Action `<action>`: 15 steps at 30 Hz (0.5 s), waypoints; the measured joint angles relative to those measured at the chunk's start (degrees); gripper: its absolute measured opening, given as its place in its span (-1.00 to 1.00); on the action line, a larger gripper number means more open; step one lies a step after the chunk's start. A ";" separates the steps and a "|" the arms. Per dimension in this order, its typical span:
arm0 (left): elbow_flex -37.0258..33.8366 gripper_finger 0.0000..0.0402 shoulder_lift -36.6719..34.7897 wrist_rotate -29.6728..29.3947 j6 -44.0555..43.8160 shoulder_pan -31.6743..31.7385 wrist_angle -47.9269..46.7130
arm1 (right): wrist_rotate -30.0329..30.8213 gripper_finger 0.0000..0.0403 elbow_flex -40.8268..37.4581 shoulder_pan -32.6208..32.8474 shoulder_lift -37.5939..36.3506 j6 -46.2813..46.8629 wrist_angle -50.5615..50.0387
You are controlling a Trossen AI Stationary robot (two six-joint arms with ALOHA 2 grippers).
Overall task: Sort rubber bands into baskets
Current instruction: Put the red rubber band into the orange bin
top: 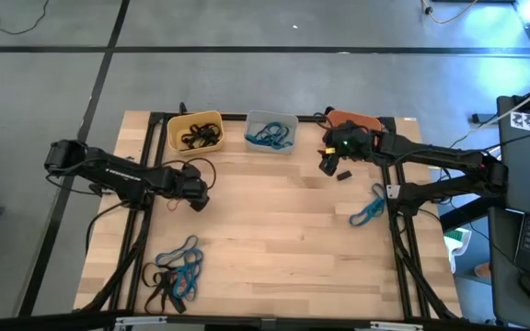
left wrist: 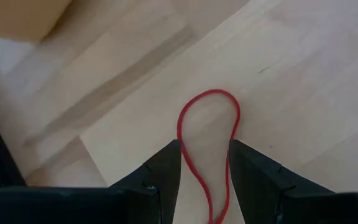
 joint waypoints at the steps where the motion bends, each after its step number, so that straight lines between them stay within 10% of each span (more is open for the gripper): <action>1: -0.18 -0.35 0.00 0.40 -0.28 0.00 0.15 | 0.08 0.14 0.00 0.01 -0.01 0.00 0.04; 15: -2.13 -0.35 -0.12 4.29 -0.89 -0.35 1.26 | 0.17 0.14 -0.02 -0.01 0.01 0.00 0.12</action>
